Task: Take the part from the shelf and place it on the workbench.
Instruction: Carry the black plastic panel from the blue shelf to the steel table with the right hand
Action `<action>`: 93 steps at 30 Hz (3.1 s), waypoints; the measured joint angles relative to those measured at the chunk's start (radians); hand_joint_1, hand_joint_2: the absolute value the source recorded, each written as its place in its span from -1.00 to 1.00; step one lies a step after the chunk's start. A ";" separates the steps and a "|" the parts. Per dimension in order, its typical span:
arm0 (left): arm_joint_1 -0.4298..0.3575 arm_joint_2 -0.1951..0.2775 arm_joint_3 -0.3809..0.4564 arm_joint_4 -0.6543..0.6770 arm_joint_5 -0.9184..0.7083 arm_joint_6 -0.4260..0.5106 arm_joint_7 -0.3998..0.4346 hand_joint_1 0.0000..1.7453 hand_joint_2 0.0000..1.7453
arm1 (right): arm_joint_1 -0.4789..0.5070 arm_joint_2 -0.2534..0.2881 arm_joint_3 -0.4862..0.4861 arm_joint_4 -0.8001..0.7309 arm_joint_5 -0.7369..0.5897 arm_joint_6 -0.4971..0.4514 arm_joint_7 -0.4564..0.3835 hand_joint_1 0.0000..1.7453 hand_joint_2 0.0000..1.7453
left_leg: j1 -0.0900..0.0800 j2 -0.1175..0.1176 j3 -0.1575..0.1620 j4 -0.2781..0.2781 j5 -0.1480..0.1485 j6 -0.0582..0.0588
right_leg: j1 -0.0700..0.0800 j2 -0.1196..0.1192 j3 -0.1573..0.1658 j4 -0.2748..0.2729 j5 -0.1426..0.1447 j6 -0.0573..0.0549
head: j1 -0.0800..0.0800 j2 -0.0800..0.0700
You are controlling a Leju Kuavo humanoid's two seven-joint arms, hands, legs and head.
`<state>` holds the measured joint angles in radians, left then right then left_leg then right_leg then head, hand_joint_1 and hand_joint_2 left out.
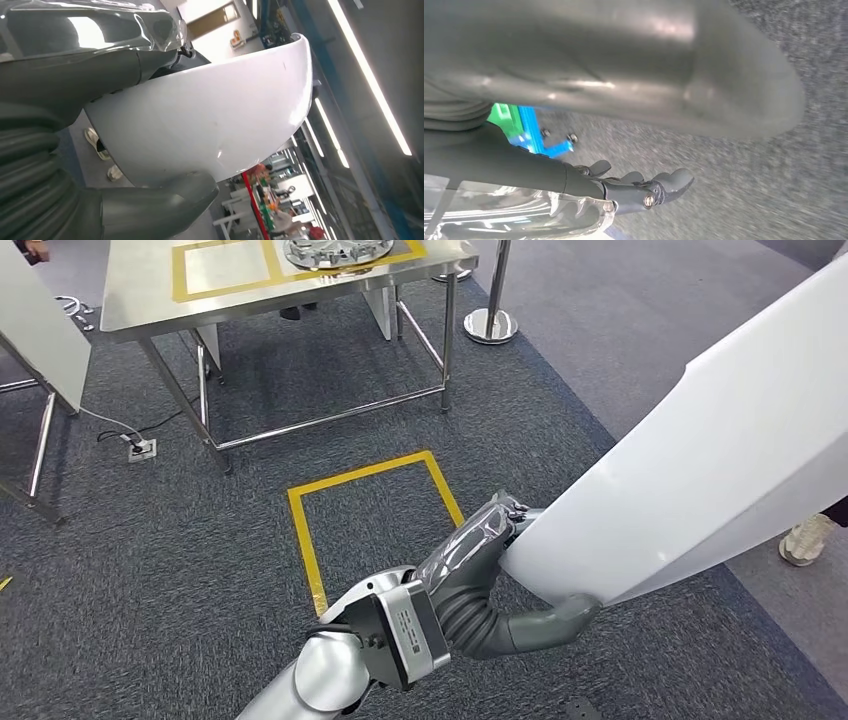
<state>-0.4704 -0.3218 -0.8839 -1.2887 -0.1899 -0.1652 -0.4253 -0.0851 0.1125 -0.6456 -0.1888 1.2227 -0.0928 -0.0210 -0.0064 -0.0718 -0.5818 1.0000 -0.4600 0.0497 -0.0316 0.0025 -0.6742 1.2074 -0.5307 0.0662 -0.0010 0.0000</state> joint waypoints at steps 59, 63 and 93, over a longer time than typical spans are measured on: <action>-0.006 -0.002 -0.036 -0.019 -0.004 -0.053 0.017 1.00 1.00 | 0.014 -0.011 -0.009 -0.003 0.019 -0.039 -0.011 -1.00 -1.00 | 0.000 0.067 0.014 -0.040 0.015 0.010 | 0.007 -0.008 0.102 -0.142 0.001 -0.015 | -0.010 0.000; -0.006 -0.001 -0.038 -0.018 -0.008 -0.053 0.016 1.00 1.00 | 0.015 -0.015 -0.007 -0.003 0.024 -0.037 -0.010 -1.00 -1.00 | 0.002 0.061 0.018 -0.041 0.012 0.009 | 0.001 -0.006 -0.010 0.049 -0.055 -0.001 | 0.004 0.000; -0.009 -0.002 -0.048 -0.014 -0.009 -0.058 0.017 1.00 1.00 | 0.010 -0.027 0.002 -0.001 0.054 -0.015 -0.009 -1.00 -1.00 | -0.010 0.065 -0.004 -0.011 0.001 0.015 | -0.001 -0.001 -0.022 0.061 -0.064 -0.003 | -0.006 0.000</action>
<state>-0.4796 -0.3235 -0.9315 -1.3029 -0.1991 -0.2229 -0.4079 -0.0752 0.0859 -0.6437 -0.1896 1.2769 -0.1077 -0.0297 -0.0165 -0.0073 -0.5860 0.9888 -0.4594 0.0644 -0.0329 0.0010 -0.6960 1.2685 -0.5949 0.0637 -0.0067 0.0000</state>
